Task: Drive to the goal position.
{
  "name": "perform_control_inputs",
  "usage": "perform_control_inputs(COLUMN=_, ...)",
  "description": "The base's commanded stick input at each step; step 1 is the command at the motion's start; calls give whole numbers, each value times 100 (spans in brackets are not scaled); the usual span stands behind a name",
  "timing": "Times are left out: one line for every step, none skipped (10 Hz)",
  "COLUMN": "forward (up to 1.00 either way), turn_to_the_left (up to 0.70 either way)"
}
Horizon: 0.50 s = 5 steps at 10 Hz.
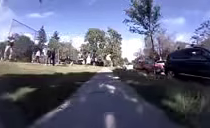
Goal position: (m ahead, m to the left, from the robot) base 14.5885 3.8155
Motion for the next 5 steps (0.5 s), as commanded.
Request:
perform_control_inputs(forward=100, turn_to_the_left=-1)
perform_control_inputs(forward=100, turn_to_the_left=-1)
perform_control_inputs(forward=100, turn_to_the_left=-1)
perform_control_inputs(forward=100, turn_to_the_left=-1)
perform_control_inputs(forward=100, turn_to_the_left=-1)
